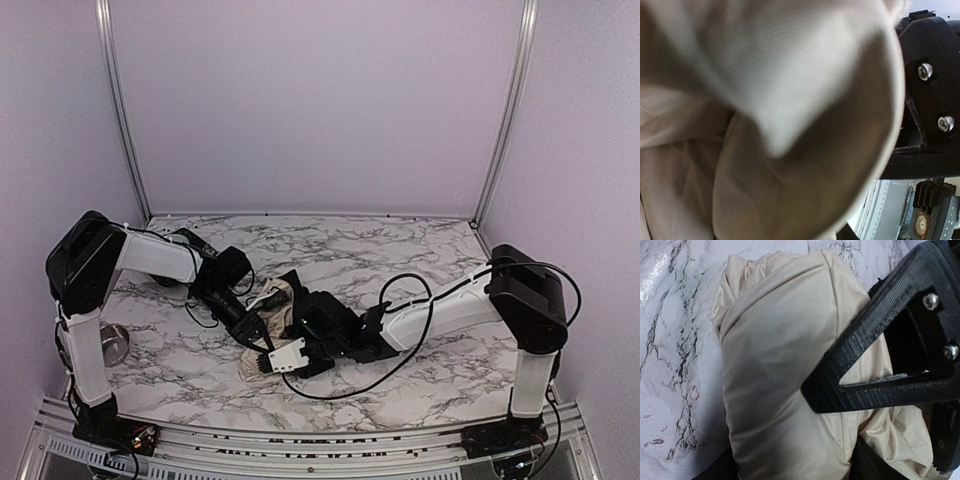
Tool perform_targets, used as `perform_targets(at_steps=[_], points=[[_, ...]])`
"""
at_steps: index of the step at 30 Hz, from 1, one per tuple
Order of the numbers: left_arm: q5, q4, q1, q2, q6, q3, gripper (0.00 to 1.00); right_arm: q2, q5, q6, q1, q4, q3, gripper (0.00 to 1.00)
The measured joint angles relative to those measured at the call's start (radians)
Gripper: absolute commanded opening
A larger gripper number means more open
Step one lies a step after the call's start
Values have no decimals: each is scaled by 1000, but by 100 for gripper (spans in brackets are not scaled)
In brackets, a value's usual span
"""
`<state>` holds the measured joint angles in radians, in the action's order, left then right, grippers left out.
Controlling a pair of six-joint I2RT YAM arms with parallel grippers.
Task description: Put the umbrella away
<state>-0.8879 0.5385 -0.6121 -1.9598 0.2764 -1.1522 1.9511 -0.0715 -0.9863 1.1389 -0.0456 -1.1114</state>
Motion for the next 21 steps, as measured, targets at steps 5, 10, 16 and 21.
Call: perform_targets(at_steps=[5, 10, 16, 21], points=[[3, 18, 7, -5, 0, -7, 31, 31, 11, 11, -9, 60, -55, 40], [0, 25, 7, -7, 14, -9, 69, 42, 23, 60, -15, 116, -84, 25], [31, -20, 8, 72, -37, 7, 99, 44, 37, 143, -20, 164, -103, 19], [249, -202, 18, 340, -117, 130, 99, 37, 66, 239, -27, 182, -102, 16]])
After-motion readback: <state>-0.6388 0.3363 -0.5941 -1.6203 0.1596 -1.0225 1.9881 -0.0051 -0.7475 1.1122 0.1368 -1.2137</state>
